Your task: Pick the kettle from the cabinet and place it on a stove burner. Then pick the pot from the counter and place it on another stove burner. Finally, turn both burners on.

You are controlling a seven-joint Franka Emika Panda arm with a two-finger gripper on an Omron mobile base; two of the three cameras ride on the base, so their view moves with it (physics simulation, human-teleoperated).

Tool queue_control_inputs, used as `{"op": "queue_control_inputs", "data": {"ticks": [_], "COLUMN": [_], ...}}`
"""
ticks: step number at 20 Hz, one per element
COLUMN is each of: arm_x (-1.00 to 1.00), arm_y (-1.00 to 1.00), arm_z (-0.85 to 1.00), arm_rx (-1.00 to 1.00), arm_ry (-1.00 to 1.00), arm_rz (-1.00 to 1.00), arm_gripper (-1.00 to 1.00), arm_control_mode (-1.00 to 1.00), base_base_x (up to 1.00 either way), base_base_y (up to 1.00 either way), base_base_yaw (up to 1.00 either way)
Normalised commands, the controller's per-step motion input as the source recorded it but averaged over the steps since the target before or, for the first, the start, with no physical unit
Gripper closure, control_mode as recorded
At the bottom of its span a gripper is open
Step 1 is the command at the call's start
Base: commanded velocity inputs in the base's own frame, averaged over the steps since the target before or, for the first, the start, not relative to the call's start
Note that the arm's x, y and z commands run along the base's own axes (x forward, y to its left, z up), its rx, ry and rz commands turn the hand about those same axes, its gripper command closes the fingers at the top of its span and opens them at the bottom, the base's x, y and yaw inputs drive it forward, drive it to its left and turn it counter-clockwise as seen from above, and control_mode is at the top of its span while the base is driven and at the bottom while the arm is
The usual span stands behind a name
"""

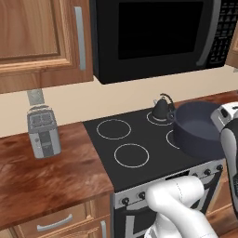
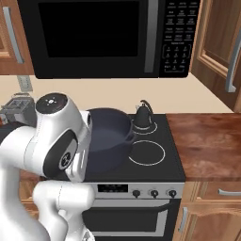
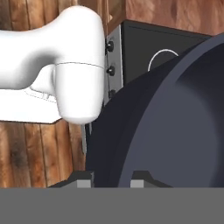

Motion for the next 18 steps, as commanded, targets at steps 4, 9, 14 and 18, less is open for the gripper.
{"op": "queue_control_inputs", "data": {"ticks": [4, 9, 14, 18], "arm_x": [0.20, 0.29, 0.40, 0.41], "arm_y": [-0.20, -0.17, -0.11, -0.10], "arm_z": [0.00, -0.02, -0.12, -0.18], "arm_rx": [0.00, 0.00, 0.00, 0.00], "arm_ry": [0.00, 0.01, 0.05, 0.06], "arm_rz": [-0.01, -0.02, -0.05, -0.05], "arm_gripper": [1.00, 1.00, 1.00, 1.00], "arm_control_mode": [-1.00, -1.00, -1.00, -1.00], "base_base_x": [0.00, 0.00, 0.00, 0.00], "base_base_y": [0.00, 0.00, 0.00, 0.00], "base_base_yaw": [0.00, 0.00, 0.00, 0.00]}}
